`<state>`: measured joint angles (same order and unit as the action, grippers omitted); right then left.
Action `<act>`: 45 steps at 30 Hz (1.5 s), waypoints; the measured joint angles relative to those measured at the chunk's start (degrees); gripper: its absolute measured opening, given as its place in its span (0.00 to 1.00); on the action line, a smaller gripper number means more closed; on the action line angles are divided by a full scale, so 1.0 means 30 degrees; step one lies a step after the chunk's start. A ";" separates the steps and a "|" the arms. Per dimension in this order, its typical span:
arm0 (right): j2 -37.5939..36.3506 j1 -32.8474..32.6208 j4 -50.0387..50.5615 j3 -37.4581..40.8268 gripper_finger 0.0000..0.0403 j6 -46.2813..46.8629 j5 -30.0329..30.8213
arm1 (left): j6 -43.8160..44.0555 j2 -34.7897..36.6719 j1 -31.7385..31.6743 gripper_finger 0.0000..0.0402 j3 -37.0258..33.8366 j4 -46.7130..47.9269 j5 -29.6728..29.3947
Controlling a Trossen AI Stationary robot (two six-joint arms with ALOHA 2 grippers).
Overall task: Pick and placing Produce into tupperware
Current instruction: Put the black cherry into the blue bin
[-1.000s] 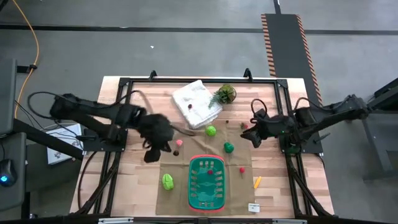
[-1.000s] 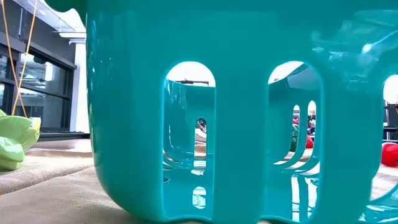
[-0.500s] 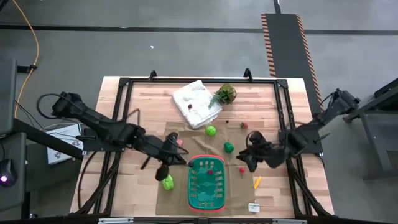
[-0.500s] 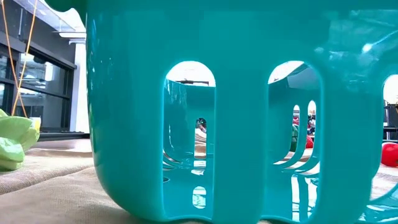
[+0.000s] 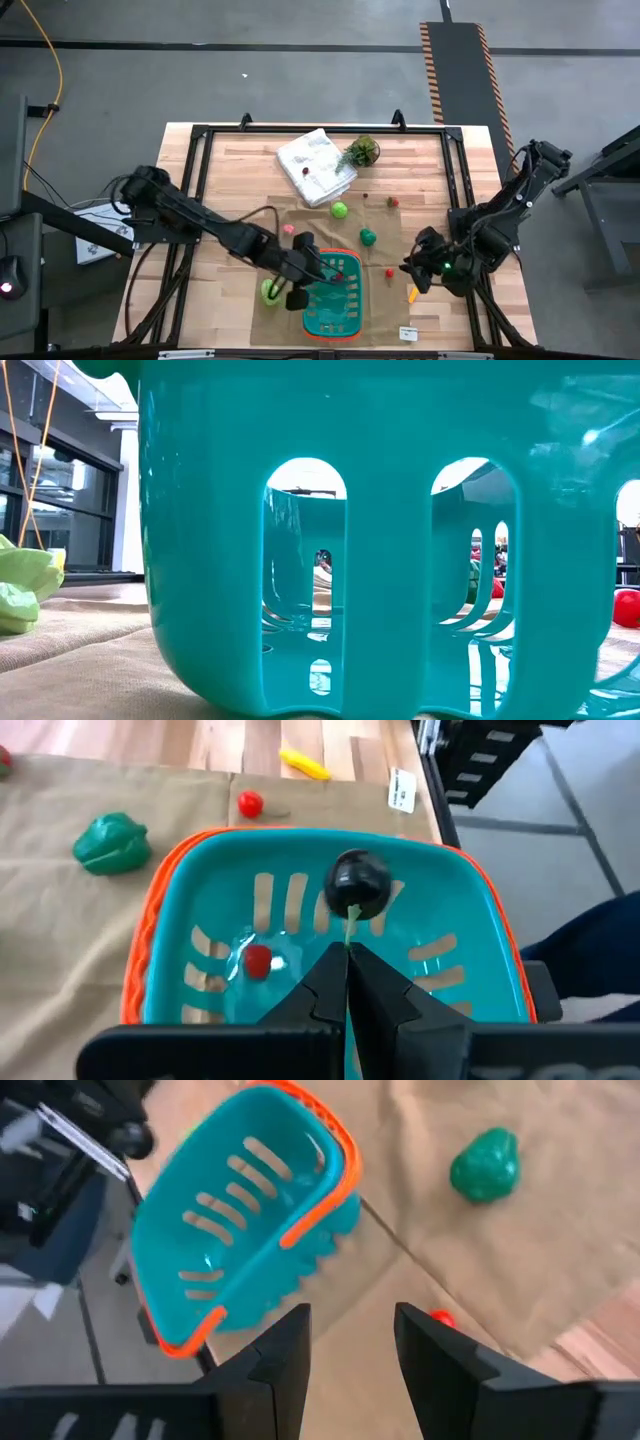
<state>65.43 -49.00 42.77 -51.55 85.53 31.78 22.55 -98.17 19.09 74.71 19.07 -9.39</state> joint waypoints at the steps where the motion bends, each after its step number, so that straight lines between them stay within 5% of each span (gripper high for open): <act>1: -0.0073 -0.0250 0.0165 0.0007 0.34 -0.0004 0.0046 | 0.0007 -0.0432 0.0000 0.00 0.0556 0.0699 0.0040; 13: -0.0132 -0.1469 0.1490 0.0000 0.34 -0.0200 0.0231 | 0.0172 -0.3989 -0.0658 0.00 0.3616 0.3097 0.0969; 38: -0.0132 -0.1812 0.2576 0.0000 0.34 -0.0514 0.0375 | 0.0095 -0.5257 -0.1239 0.00 0.3571 0.2741 0.2791; 45: -0.0132 -0.1812 0.2527 0.0007 0.34 -0.0521 0.0368 | 0.0504 -0.5262 -0.1239 0.10 0.3572 0.2531 0.3279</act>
<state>65.04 -54.43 50.35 -51.53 83.96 32.88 24.06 -113.95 15.38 85.43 26.66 0.45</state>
